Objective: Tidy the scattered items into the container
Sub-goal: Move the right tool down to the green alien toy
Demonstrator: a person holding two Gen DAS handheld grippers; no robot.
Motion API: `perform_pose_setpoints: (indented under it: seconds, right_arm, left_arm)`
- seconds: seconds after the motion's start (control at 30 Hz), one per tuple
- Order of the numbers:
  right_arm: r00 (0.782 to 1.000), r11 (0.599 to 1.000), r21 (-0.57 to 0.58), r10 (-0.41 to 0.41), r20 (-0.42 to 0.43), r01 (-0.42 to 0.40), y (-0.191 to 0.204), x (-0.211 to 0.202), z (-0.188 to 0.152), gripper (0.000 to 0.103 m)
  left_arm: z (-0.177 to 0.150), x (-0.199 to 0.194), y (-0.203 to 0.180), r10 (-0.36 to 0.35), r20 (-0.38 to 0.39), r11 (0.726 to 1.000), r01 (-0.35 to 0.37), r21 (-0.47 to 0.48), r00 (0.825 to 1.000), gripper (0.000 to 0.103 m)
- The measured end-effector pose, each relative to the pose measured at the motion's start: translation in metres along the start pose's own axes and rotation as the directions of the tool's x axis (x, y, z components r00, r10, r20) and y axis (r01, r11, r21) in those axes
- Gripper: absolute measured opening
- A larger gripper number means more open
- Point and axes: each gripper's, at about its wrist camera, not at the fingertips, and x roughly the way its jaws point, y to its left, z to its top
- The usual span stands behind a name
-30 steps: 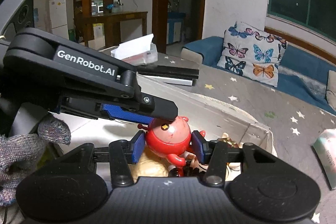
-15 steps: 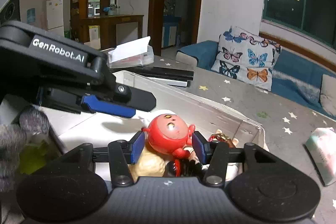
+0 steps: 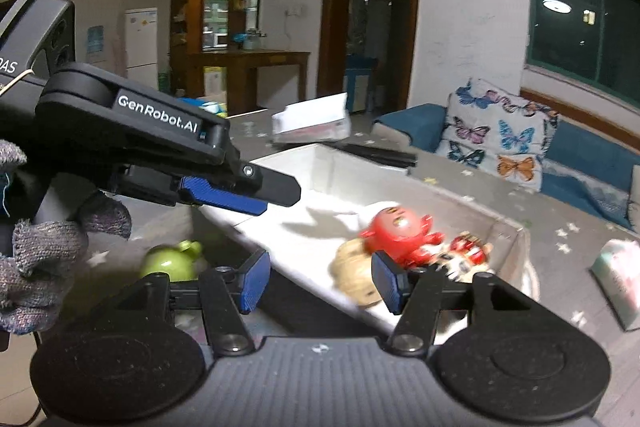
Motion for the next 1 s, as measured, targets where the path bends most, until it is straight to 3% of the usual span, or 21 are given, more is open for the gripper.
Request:
perform_pose_setpoints:
  seconds: [0.53, 0.77, 1.0]
  right_arm:
    - [0.996, 0.996, -0.031, 0.085, -0.016, -0.086, 0.037, -0.005, -0.01, 0.062]
    - [0.991, 0.99, -0.055, 0.129, -0.048, -0.132, 0.052, 0.004, -0.013, 0.066]
    - [0.983, 0.983, -0.073, 0.165, -0.078, -0.171, 0.065, 0.014, -0.016, 0.066]
  left_arm:
    - [-0.027, -0.064, 0.044, 0.104, 0.048, 0.992, -0.101, -0.069, 0.993, 0.035]
    - [-0.029, -0.075, 0.067, 0.156, 0.055, 0.981, -0.148, -0.128, 0.986, 0.035]
    - [-0.031, -0.072, 0.071, 0.158, 0.032, 0.979, -0.152, -0.135, 0.987, 0.035]
